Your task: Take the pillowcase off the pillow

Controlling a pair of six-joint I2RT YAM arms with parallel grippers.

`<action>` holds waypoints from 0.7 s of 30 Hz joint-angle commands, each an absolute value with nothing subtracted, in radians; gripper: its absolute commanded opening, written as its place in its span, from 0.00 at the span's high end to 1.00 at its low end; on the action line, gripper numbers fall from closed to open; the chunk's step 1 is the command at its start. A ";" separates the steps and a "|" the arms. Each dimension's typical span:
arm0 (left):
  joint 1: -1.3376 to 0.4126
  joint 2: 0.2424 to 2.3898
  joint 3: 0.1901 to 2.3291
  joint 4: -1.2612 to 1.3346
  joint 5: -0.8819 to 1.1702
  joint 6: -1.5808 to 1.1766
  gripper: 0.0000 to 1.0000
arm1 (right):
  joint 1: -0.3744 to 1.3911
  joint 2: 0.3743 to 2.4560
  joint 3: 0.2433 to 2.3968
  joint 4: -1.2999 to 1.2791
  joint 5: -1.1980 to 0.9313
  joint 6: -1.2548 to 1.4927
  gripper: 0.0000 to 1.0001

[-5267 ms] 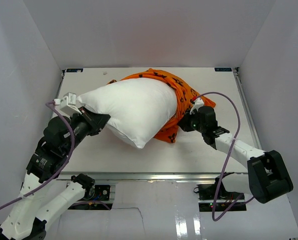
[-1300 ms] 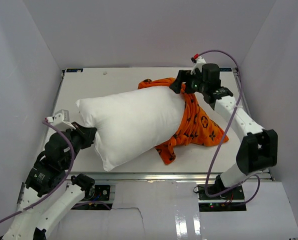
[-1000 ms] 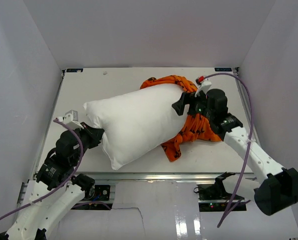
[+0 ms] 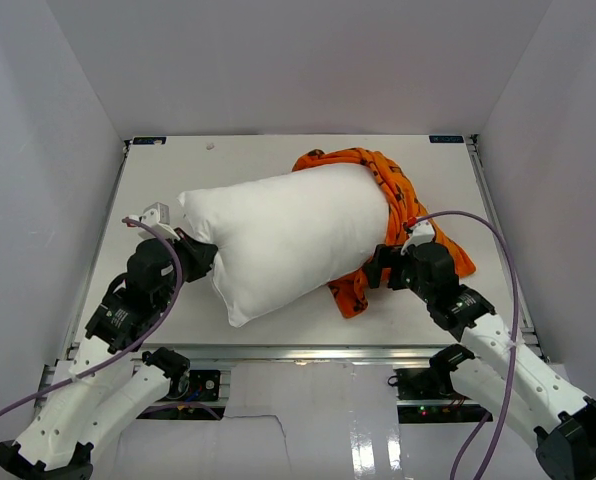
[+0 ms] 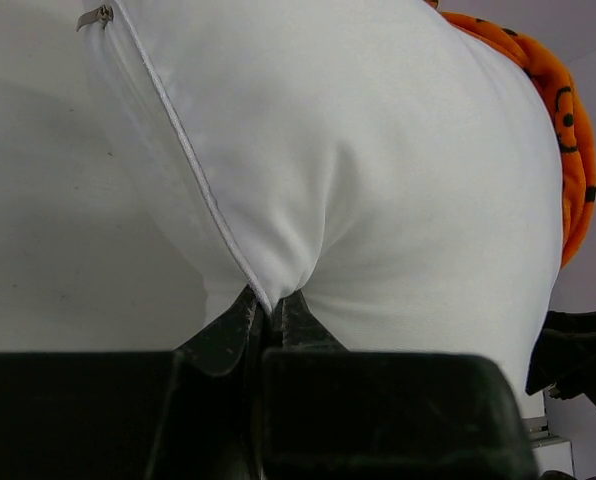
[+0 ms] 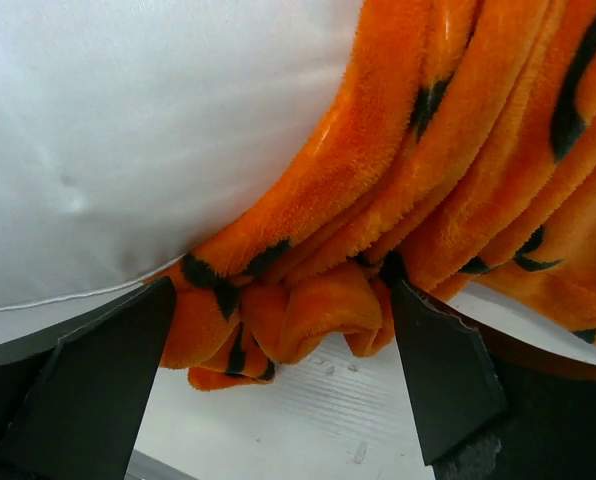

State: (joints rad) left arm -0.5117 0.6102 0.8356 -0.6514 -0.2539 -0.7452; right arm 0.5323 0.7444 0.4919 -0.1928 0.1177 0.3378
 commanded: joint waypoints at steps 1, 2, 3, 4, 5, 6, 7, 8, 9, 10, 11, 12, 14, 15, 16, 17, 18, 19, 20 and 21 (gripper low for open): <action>-0.509 0.626 0.884 -0.607 -0.265 -0.736 1.00 | 0.538 0.715 0.474 -0.166 0.150 0.364 0.07; -0.511 0.624 0.877 -0.607 -0.270 -0.738 1.00 | 0.537 0.722 0.460 -0.160 0.147 0.367 0.07; -0.509 0.621 0.874 -0.607 -0.276 -0.739 1.00 | 0.537 0.732 0.454 -0.152 0.141 0.370 0.08; -0.509 0.620 0.873 -0.604 -0.276 -0.741 1.00 | 0.537 0.756 0.448 -0.128 0.138 0.379 0.09; -0.509 0.621 0.871 -0.604 -0.275 -0.742 1.00 | 0.537 0.765 0.442 -0.114 0.134 0.383 0.10; -0.509 0.624 0.873 -0.601 -0.273 -0.742 1.00 | 0.537 0.776 0.434 -0.098 0.132 0.390 0.11; -0.511 0.630 0.874 -0.600 -0.268 -0.742 1.00 | 0.537 0.791 0.428 -0.060 0.129 0.405 0.12; -0.511 0.634 0.882 -0.597 -0.267 -0.742 1.00 | 0.537 0.799 0.420 -0.036 0.127 0.414 0.14; -0.509 0.640 0.888 -0.595 -0.267 -0.741 1.00 | 0.537 0.807 0.404 -0.014 0.124 0.425 0.15; -0.511 0.652 0.896 -0.589 -0.271 -0.736 1.00 | 0.537 0.825 0.397 0.039 0.123 0.445 0.19; -0.509 0.660 0.920 -0.589 -0.273 -0.727 1.00 | 0.535 0.834 0.393 0.054 0.126 0.459 0.23; -0.511 0.669 0.936 -0.591 -0.276 -0.718 1.00 | 0.535 0.853 0.393 0.063 0.164 0.472 0.34; -0.509 0.695 0.965 -0.603 -0.304 -0.692 1.00 | 0.535 0.867 0.397 0.064 0.224 0.501 0.50; -0.509 0.702 0.997 -0.613 -0.322 -0.686 1.00 | 0.534 0.868 0.402 0.060 0.318 0.511 0.78; -0.509 0.710 1.012 -0.636 -0.360 -0.681 1.00 | 0.520 0.868 0.403 0.052 0.360 0.520 0.92; -0.509 0.722 1.028 -0.644 -0.379 -0.663 1.00 | 0.505 0.868 0.405 0.042 0.392 0.520 0.92; -0.509 0.729 1.066 -0.661 -0.400 -0.654 1.00 | 0.458 0.867 0.406 0.035 0.397 0.519 0.92; -0.511 0.738 1.084 -0.670 -0.444 -0.644 1.00 | 0.427 0.865 0.405 0.026 0.399 0.518 0.92; -0.511 0.762 1.104 -0.678 -0.468 -0.634 1.00 | 0.396 0.864 0.402 0.023 0.399 0.517 0.92; -0.509 0.779 1.147 -0.698 -0.494 -0.614 1.00 | 0.359 0.856 0.400 0.015 0.399 0.515 0.92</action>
